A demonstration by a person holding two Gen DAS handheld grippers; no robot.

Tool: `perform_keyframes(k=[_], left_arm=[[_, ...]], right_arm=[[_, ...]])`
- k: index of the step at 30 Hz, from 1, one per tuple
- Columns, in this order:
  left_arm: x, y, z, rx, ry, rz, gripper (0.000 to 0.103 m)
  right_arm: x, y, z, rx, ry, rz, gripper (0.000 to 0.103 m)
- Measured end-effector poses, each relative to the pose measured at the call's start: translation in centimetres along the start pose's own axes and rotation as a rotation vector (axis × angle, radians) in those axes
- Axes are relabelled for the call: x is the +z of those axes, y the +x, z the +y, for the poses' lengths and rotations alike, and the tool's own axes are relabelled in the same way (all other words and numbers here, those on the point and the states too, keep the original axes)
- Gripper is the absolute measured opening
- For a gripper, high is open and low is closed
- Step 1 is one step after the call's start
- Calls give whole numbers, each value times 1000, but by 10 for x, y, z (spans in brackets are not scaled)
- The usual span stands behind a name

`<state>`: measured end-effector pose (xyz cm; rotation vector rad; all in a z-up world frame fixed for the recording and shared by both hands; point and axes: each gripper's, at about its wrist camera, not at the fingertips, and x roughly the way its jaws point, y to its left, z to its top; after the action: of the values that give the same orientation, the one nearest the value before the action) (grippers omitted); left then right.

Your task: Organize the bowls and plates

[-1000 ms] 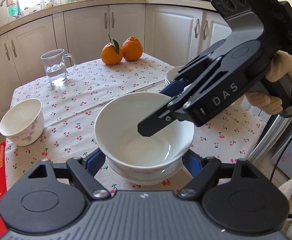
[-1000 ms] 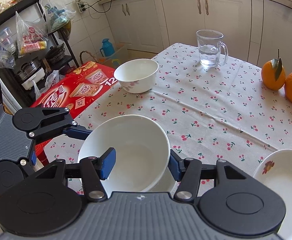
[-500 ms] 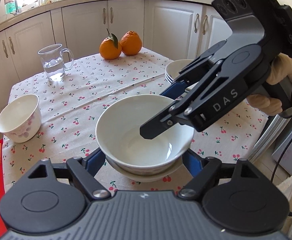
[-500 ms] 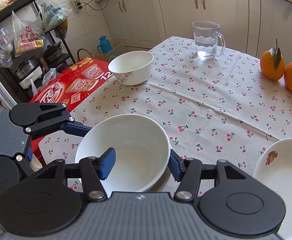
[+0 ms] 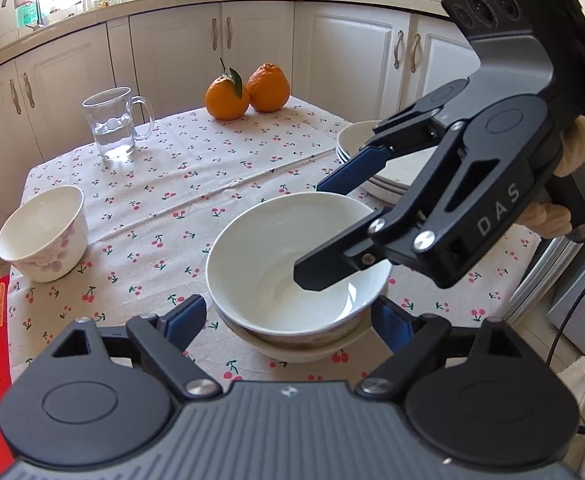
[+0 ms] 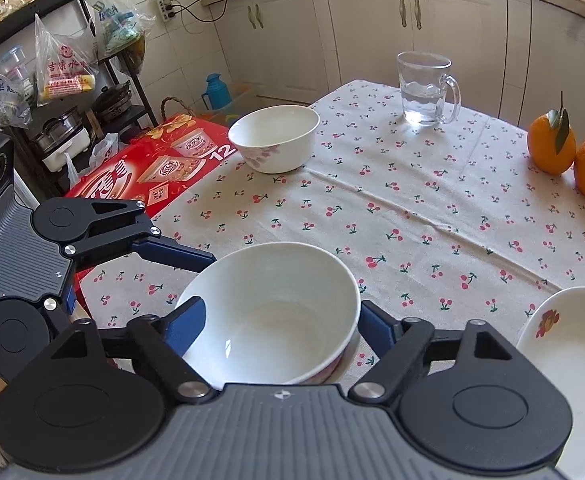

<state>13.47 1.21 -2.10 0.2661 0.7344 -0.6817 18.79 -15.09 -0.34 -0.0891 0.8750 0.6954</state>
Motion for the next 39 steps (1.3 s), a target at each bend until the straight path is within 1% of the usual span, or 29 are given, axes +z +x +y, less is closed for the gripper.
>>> perform_keyframes(k=[3,9,15,17,20,24,28,31,33,37,39], left_arm=[[0,-2,1,3,-2,-5,90],[-3,-11,5,8,-16,-19,90],[-9,-25,9,6,-24,-34,90],[-11,-31,11,5,-20,-43,90],[-14,-40,17,28,-18,-62,90],[-19,-44,39,77,-52,-80,91],[-23,-39,69,141,-110,-93,91],[-23,-32,93,189,-151,-96,91],[-22,-28,108,206,-163,-112,91],[-15,-13,136,262,-180,-128,91],[-12,-5,149,278,-190,-135,91]], right_arm=[[-1,-3,-2,-12,1,-7,92],[-17,-12,-8,-96,-15,-29,98],[-33,-17,-16,-91,22,-68,102],[-34,-16,-17,-91,28,-74,103],[-30,-15,-17,-93,30,-73,103],[-10,-17,-14,-88,13,-82,103],[20,-13,-12,-75,-5,-79,103],[45,-4,-9,-68,-26,-62,103],[61,4,-5,-71,-61,-46,103],[94,27,2,-70,-151,1,103],[111,40,3,-58,-181,24,103]])
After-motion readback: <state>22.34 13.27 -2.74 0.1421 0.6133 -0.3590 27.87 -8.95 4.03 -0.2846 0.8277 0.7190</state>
